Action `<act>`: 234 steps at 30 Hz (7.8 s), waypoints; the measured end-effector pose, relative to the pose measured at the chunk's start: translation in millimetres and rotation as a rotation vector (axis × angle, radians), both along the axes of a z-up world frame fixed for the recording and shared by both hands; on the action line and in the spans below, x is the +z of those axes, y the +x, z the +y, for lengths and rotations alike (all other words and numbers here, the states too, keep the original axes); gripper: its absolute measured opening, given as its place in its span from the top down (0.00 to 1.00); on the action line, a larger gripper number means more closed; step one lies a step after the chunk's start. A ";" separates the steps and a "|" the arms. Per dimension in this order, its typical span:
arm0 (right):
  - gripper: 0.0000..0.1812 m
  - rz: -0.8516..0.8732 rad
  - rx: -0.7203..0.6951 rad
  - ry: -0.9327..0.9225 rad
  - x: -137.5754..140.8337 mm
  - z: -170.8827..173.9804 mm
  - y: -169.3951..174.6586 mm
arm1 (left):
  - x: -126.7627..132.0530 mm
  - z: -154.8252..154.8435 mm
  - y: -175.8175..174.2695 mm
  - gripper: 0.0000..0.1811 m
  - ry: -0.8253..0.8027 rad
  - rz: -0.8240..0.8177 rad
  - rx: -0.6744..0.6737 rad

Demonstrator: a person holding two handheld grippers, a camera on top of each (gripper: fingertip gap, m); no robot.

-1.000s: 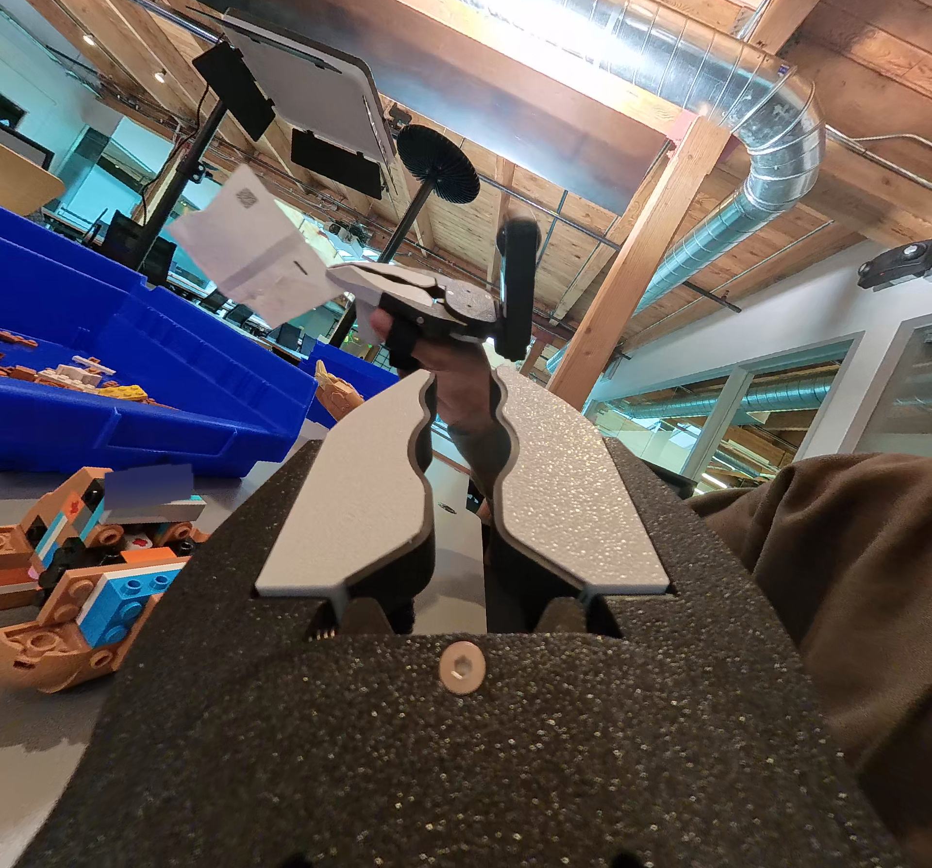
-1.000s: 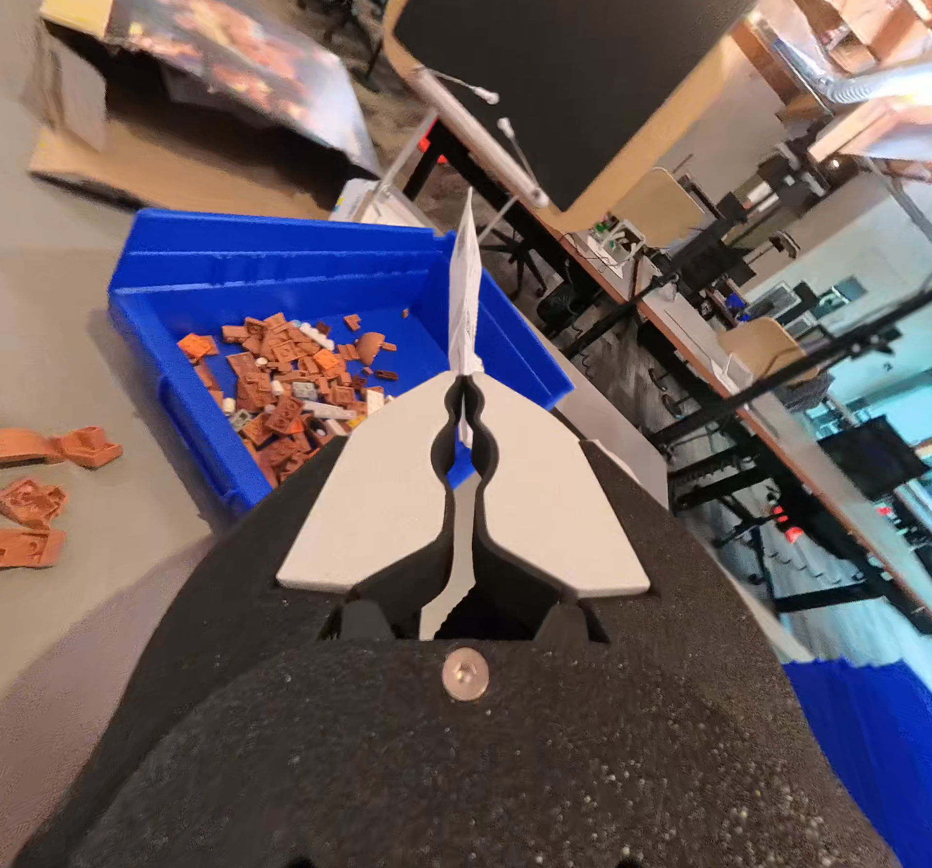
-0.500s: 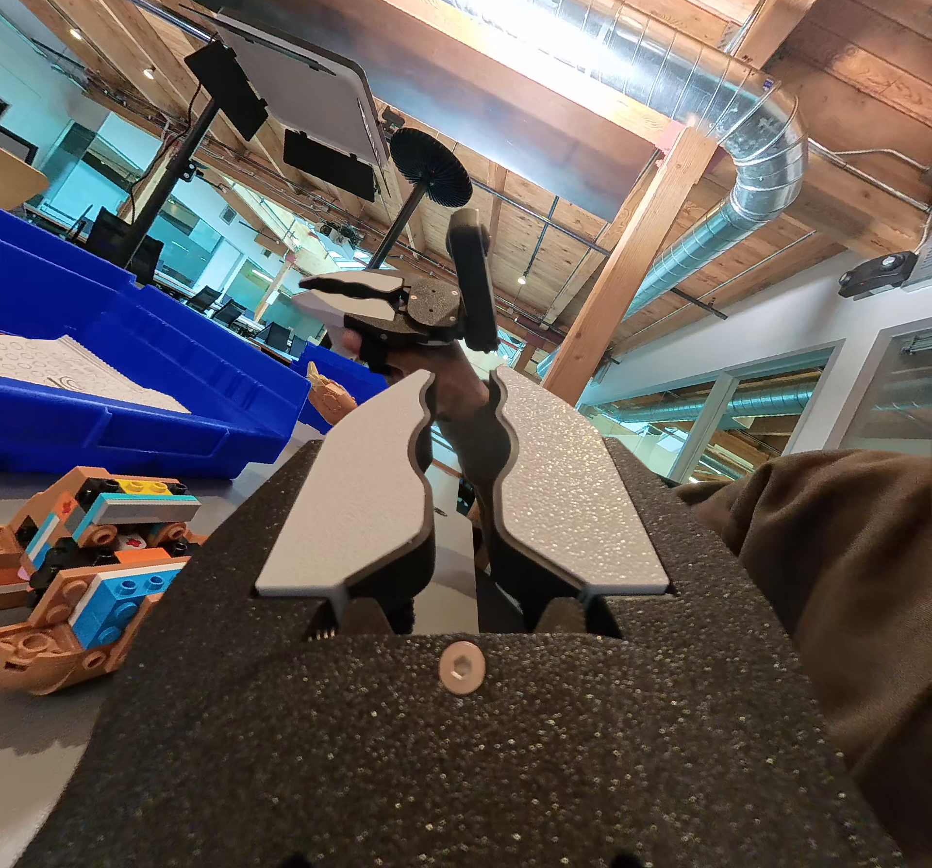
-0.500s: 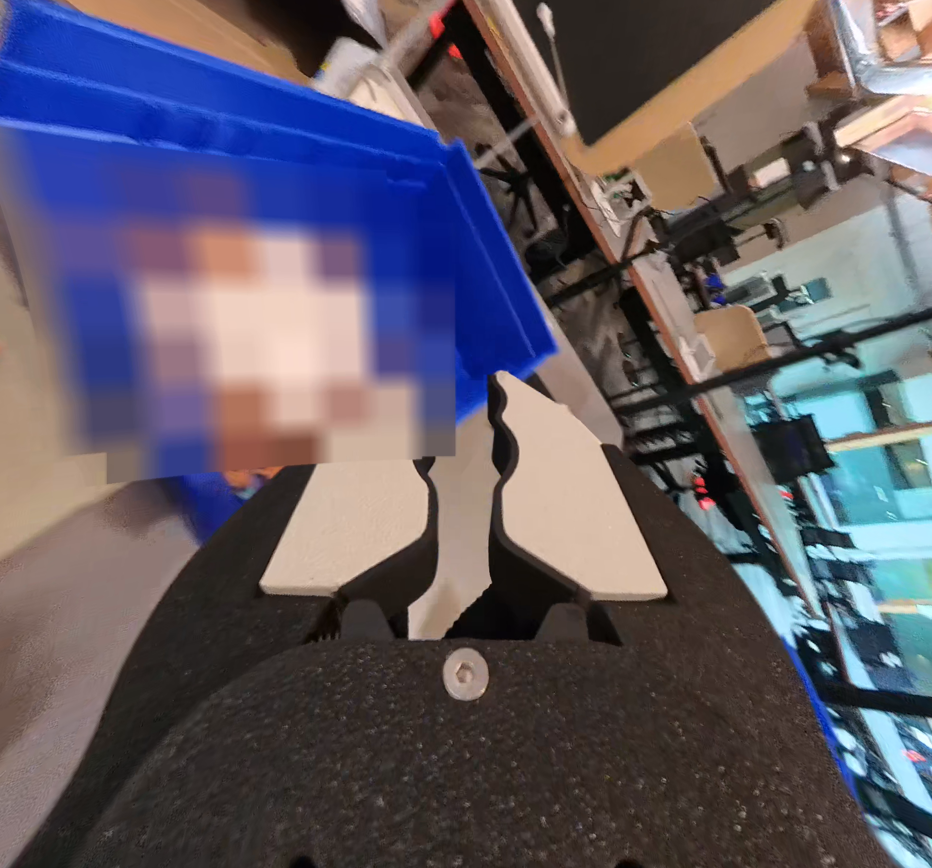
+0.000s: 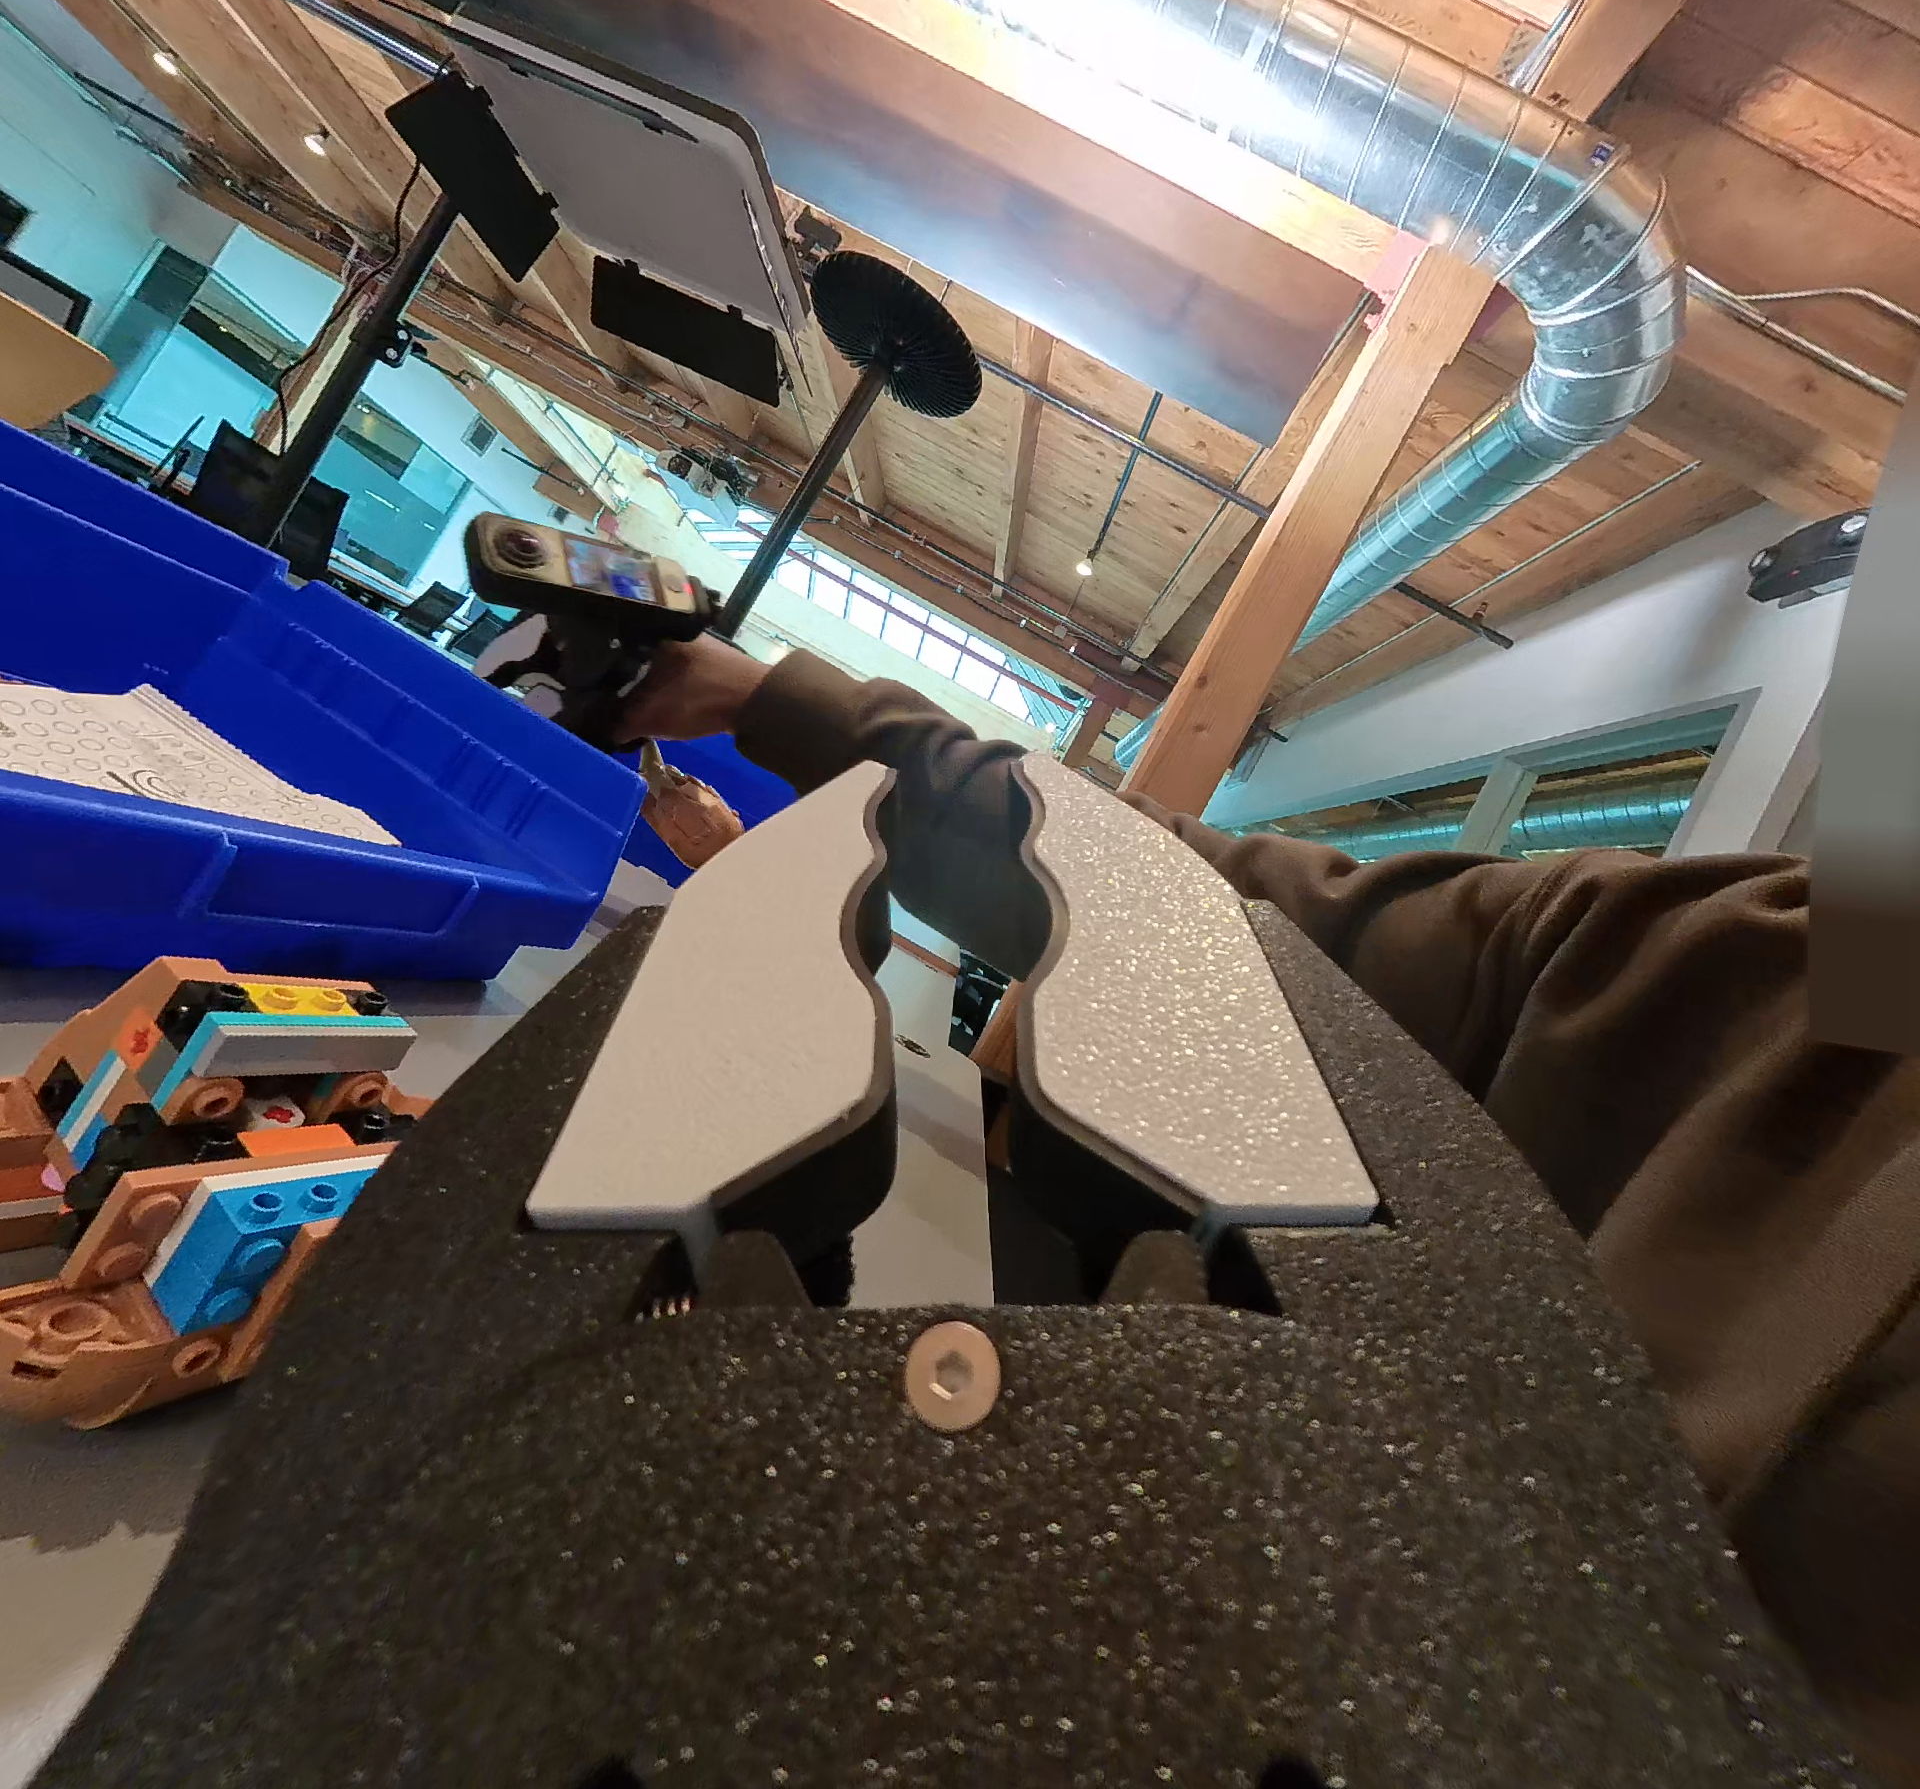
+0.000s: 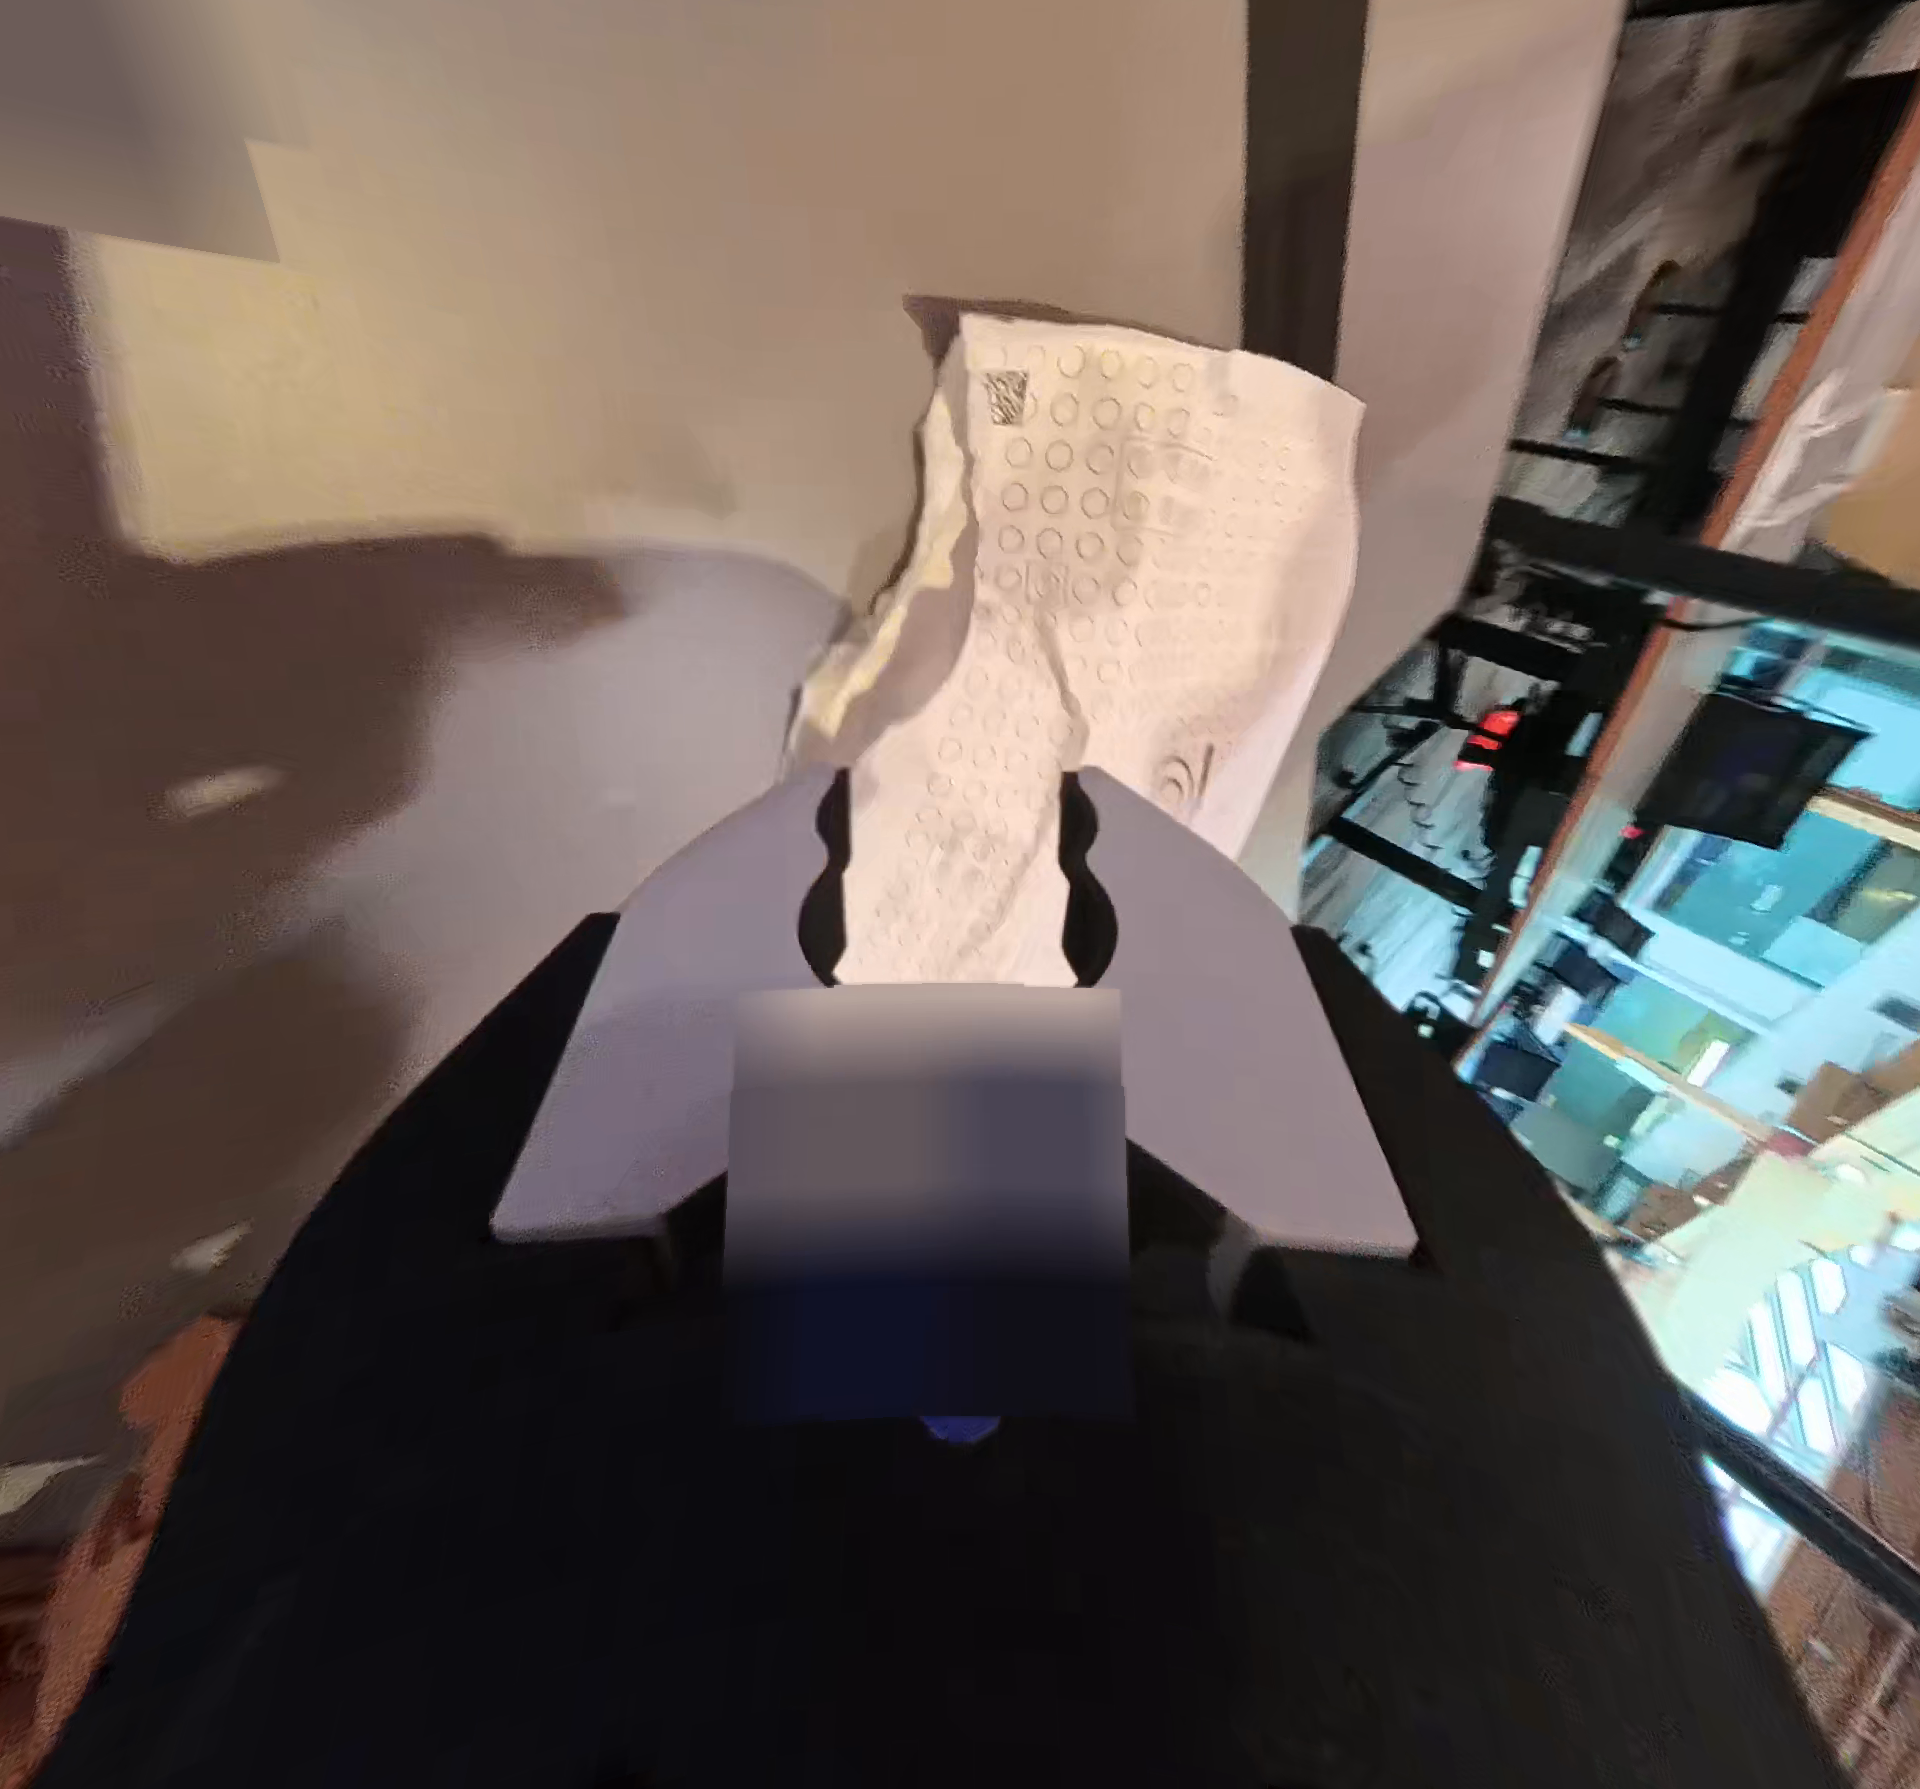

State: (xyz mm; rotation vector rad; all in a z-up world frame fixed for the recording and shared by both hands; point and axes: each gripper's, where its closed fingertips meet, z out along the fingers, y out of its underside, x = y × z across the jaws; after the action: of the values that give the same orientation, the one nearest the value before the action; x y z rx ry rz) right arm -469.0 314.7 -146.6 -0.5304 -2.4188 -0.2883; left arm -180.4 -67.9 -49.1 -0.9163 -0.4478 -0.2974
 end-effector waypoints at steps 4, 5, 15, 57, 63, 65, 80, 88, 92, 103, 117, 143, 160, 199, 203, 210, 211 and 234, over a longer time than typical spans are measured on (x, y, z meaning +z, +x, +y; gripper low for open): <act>0.68 -0.061 -0.062 -0.034 -14.5 2.0 -22.9 | 0.4 -0.6 0.7 0.89 0.006 -0.001 -0.007; 0.64 -0.079 -0.087 -0.054 -17.8 3.0 -26.8 | 0.5 -0.8 0.8 0.89 0.008 -0.002 -0.011; 0.67 -0.176 -0.273 -0.024 -41.4 38.8 -43.1 | 2.3 -4.7 0.8 0.89 0.059 -0.031 -0.058; 0.75 0.190 0.767 0.208 103.4 -196.6 75.9 | 1.4 -3.5 -0.3 0.89 0.045 -0.031 -0.048; 0.78 0.030 0.849 -0.119 60.4 -253.6 125.2 | 1.0 -3.0 -0.9 0.90 0.043 -0.032 -0.045; 0.79 0.024 0.809 -0.035 44.4 -251.3 115.6 | 1.0 -3.2 -0.8 0.90 0.042 -0.032 -0.043; 0.65 0.481 -0.048 -0.954 92.9 -192.9 150.2 | 1.3 -4.1 -0.9 0.90 0.053 -0.036 -0.053; 0.70 0.363 -0.265 -1.084 22.0 -188.1 147.6 | 1.1 -4.2 -0.9 0.90 0.047 -0.032 -0.038; 0.90 0.347 -0.309 -1.068 17.0 -173.7 129.5 | 1.0 -4.4 -0.7 0.90 0.044 -0.030 -0.034; 0.97 0.512 -0.408 -1.094 29.6 -123.3 128.6 | 1.3 -4.0 -0.5 0.90 0.045 -0.029 -0.040; 0.76 0.581 -0.285 -0.960 53.4 -119.7 154.8 | 1.1 -3.2 0.9 0.90 0.037 -0.023 -0.042; 0.88 0.715 -0.543 -0.589 110.2 370.3 188.5 | -7.9 21.7 10.2 0.90 -0.135 0.056 -0.003; 0.96 0.591 -0.675 -0.803 84.1 375.1 154.1 | -8.3 22.7 9.9 0.90 -0.135 0.056 -0.006; 0.98 0.969 -0.733 -1.018 181.6 371.8 150.1 | -8.8 24.5 13.6 0.90 -0.156 0.084 0.013; 0.96 1.009 -0.619 -0.810 187.4 373.8 158.7 | -8.9 24.7 13.8 0.90 -0.156 0.085 0.009; 0.96 1.004 -0.501 -0.600 214.1 347.3 152.5 | -9.7 25.9 13.7 0.90 -0.166 0.087 0.013; 0.96 1.022 -0.515 -0.633 218.7 348.8 153.9 | -9.6 25.8 13.9 0.90 -0.167 0.089 0.016; 0.97 1.086 -0.213 -1.077 331.1 169.0 169.6 | -10.9 29.7 13.9 0.90 -0.187 0.096 0.012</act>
State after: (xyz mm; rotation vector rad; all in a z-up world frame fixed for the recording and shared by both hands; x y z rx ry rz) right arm -299.4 483.7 184.5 -1.0360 -1.2587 1.0257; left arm -166.5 -38.2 -60.0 -1.1050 -0.3970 -0.2017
